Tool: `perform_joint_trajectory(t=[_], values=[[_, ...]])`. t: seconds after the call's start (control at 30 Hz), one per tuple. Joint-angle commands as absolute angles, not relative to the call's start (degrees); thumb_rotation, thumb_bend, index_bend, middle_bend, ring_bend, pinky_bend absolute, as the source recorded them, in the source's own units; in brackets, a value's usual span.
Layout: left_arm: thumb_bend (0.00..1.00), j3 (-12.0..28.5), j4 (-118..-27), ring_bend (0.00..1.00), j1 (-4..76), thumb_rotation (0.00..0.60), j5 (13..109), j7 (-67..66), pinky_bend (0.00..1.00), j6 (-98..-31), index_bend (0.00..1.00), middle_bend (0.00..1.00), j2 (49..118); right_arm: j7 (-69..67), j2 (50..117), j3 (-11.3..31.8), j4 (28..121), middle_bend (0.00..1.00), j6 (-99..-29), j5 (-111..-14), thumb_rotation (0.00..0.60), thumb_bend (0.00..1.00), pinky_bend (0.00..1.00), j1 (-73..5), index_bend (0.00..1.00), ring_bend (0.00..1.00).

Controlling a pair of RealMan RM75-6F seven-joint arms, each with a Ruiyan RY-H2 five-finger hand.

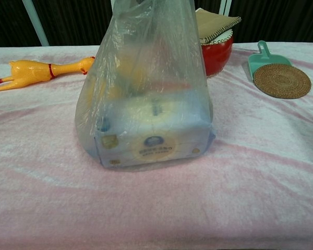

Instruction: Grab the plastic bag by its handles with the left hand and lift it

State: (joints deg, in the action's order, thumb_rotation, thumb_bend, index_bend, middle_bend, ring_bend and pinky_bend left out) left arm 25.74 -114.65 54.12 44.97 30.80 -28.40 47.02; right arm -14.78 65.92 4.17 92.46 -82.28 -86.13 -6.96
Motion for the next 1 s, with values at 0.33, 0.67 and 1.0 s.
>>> perform_joint_trajectory(t=[0.33, 0.67, 1.0], values=[[0.00, 24.1, -111.9, 0.14, 61.2, 0.600, 39.3, 27.0, 0.22, -28.2, 0.16, 0.24, 52.5, -15.0, 66.0, 4.4, 92.4, 0.00, -82.0, -85.5, 0.600, 0.29, 0.18, -7.0, 0.00, 0.00], [0.00, 23.1, -109.2, 0.14, 65.5, 0.600, 36.0, 24.8, 0.22, -30.2, 0.16, 0.24, 57.8, -15.2, 65.9, 4.5, 92.6, 0.00, -81.8, -85.1, 0.600, 0.30, 0.18, -7.0, 0.00, 0.00], [0.00, 23.3, -105.8, 0.14, 67.9, 0.600, 34.8, 24.0, 0.22, -33.2, 0.16, 0.24, 64.7, -15.6, 65.7, 4.6, 92.8, 0.00, -81.4, -84.7, 0.600, 0.30, 0.18, -7.0, 0.00, 0.00]])
